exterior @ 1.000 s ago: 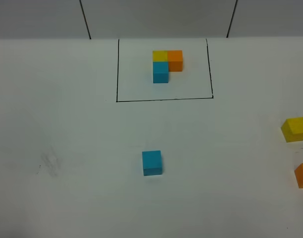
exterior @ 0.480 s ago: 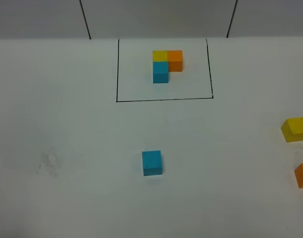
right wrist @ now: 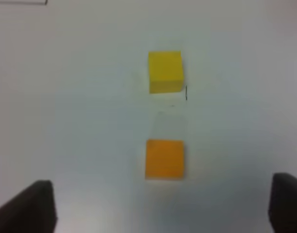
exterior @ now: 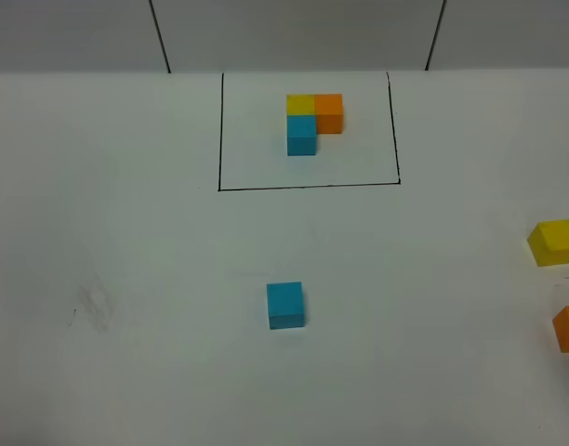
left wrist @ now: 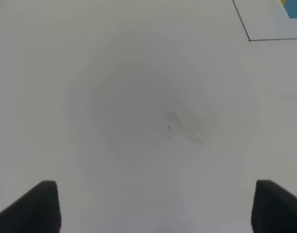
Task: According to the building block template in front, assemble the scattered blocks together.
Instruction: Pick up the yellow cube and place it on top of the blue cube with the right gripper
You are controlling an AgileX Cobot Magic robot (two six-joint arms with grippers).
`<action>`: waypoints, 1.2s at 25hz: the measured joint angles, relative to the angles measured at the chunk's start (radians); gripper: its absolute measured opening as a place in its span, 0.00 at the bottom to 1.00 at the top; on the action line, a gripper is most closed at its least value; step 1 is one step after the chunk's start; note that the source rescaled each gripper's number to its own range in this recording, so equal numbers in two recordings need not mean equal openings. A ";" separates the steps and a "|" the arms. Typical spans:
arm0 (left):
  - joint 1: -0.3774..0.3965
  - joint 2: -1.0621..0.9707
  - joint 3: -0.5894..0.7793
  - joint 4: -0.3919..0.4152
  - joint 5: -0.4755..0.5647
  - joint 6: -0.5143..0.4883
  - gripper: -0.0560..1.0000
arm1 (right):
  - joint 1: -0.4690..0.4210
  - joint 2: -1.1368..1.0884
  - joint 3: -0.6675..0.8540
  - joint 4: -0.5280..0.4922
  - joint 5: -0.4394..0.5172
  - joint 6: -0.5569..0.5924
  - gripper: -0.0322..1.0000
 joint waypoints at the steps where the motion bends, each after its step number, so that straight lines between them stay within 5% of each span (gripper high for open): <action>1: 0.000 0.000 0.000 0.000 0.000 0.000 0.70 | 0.000 0.072 -0.022 -0.001 -0.009 0.000 0.96; 7: 0.000 0.000 0.000 0.000 0.000 0.001 0.70 | 0.000 0.416 -0.131 -0.031 -0.126 -0.152 1.00; 15: 0.000 0.000 0.000 0.000 0.000 0.000 0.70 | 0.000 0.725 -0.296 -0.030 -0.136 -0.186 0.99; 30: 0.000 0.000 0.000 0.000 0.000 0.000 0.70 | -0.073 0.912 -0.363 0.036 -0.152 -0.206 0.97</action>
